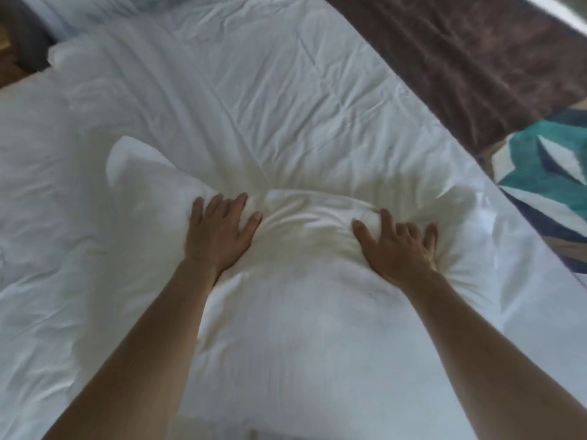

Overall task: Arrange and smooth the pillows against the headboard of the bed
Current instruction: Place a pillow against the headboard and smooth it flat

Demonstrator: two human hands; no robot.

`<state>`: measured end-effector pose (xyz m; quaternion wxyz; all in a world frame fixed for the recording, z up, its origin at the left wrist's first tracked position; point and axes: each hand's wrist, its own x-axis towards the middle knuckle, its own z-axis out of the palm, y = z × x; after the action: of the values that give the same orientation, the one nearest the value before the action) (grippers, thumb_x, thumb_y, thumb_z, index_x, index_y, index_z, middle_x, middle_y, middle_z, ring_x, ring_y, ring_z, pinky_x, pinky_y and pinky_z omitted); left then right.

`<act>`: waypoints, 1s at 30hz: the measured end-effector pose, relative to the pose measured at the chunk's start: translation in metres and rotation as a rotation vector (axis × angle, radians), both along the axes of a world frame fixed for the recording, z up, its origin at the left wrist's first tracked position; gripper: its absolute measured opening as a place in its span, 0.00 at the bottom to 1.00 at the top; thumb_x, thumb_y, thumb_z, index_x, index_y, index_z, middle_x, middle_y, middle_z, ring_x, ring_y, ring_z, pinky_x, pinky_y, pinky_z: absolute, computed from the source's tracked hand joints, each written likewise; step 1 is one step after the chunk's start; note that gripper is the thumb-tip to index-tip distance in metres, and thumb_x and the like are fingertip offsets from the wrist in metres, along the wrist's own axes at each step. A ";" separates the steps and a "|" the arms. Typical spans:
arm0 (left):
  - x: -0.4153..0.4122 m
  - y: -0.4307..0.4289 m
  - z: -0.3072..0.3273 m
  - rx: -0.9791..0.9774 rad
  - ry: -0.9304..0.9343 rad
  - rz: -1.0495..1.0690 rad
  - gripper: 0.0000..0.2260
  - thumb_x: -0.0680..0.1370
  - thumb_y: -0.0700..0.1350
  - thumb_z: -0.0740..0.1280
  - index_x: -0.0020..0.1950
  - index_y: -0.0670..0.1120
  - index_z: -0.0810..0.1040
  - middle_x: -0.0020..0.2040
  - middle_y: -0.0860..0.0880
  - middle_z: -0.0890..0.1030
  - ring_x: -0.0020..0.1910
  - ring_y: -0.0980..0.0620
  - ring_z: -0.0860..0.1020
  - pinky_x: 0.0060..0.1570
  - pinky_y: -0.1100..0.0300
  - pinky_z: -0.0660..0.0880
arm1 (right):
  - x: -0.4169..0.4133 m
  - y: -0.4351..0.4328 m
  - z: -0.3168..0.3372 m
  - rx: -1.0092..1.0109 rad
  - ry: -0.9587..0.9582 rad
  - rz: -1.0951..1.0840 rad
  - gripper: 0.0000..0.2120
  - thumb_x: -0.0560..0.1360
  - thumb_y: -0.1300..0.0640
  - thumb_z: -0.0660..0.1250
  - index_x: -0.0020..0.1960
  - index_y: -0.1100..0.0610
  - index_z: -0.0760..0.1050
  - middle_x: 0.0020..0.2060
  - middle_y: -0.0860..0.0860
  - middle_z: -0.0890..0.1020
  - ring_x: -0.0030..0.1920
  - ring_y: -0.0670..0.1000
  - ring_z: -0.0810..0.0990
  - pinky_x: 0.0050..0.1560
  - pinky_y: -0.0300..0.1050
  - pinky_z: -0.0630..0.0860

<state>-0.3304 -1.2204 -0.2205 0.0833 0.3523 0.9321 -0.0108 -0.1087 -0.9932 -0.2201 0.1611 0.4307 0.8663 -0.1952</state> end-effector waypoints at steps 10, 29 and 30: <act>0.126 -0.118 0.119 0.226 0.264 -0.058 0.30 0.82 0.64 0.57 0.74 0.44 0.71 0.62 0.40 0.77 0.70 0.39 0.71 0.74 0.36 0.57 | 0.126 -0.126 0.115 0.334 0.339 0.055 0.44 0.75 0.28 0.50 0.80 0.57 0.56 0.63 0.55 0.77 0.70 0.59 0.69 0.75 0.69 0.53; 0.282 -0.326 0.214 0.181 0.428 -0.164 0.46 0.64 0.77 0.65 0.71 0.46 0.74 0.48 0.45 0.77 0.51 0.42 0.76 0.74 0.33 0.56 | 0.275 -0.271 0.228 0.309 0.119 0.420 0.68 0.52 0.13 0.58 0.81 0.49 0.46 0.65 0.55 0.76 0.63 0.61 0.74 0.64 0.59 0.72; 0.282 -0.330 0.217 0.168 0.425 -0.206 0.47 0.64 0.77 0.65 0.72 0.46 0.73 0.53 0.44 0.77 0.55 0.41 0.76 0.74 0.33 0.55 | 0.283 -0.277 0.226 0.326 0.156 0.425 0.68 0.52 0.14 0.61 0.81 0.50 0.50 0.64 0.56 0.77 0.62 0.62 0.75 0.63 0.60 0.73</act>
<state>-0.0482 -1.5509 -0.0039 -0.1458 0.4410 0.8855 -0.0157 0.1740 -1.2701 0.0055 0.0600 0.2430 0.9670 -0.0475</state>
